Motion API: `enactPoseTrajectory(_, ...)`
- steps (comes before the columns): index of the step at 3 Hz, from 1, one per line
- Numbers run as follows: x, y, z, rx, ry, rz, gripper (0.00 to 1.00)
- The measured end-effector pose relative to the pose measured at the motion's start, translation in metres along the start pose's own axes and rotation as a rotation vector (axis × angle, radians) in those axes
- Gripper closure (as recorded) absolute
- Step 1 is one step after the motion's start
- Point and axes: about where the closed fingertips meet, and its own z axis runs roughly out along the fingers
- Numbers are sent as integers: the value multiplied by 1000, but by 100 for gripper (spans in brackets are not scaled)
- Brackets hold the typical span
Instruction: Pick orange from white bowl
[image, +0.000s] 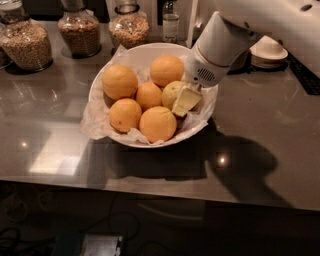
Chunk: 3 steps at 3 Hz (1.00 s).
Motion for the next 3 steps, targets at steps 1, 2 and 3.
enactPoseTrajectory(1, 0, 0, 0, 0, 0, 0, 100)
enactPoseTrajectory(2, -10, -4, -12, 37, -128, 16, 100)
enactPoseTrajectory(3, -28, -9, -47, 114, -338, 28, 100)
